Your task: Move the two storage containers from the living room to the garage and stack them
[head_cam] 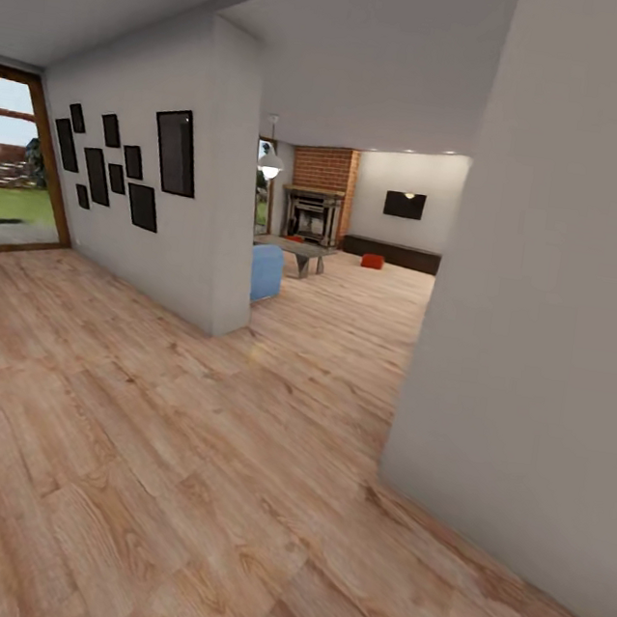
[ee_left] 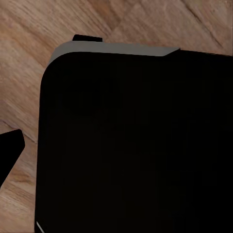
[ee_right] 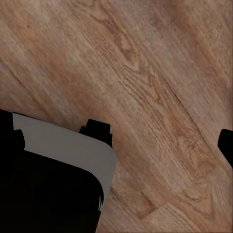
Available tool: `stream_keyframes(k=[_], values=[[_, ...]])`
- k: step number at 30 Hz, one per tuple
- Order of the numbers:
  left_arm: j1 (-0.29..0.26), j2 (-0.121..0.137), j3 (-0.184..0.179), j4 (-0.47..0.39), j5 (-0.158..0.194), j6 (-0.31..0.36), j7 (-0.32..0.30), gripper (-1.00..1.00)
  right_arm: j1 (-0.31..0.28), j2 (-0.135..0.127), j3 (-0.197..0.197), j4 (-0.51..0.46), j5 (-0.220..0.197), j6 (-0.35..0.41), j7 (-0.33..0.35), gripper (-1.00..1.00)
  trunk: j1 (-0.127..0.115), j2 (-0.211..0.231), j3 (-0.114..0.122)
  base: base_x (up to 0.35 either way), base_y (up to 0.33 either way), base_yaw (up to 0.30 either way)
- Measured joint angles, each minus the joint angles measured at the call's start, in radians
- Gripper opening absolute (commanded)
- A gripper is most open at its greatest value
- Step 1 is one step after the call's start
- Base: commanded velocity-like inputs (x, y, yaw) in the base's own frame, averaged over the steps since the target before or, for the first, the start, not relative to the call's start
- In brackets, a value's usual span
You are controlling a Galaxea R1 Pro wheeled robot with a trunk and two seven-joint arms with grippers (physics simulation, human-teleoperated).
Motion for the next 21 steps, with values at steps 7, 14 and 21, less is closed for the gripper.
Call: stream_keyframes(k=[7,14,21], values=[[0.000,0.000,0.000,0.000,0.000,0.000,0.000,1.00,0.000,-0.001,0.000,0.000,0.001,0.000,0.000,1.00,0.000,0.000,0.000,0.321,0.000,0.031],[0.000,0.000,0.000,0.000,0.000,0.000,0.000,1.00,0.000,-0.001,0.000,0.000,0.000,0.000,0.001,1.00,0.000,0.000,0.000,0.321,0.000,0.003],[0.000,0.000,0.001,0.000,0.000,0.000,0.000,1.00,0.000,-0.002,0.000,0.000,0.001,-0.001,0.003,1.00,0.000,0.000,0.000,0.321,0.000,0.000]])
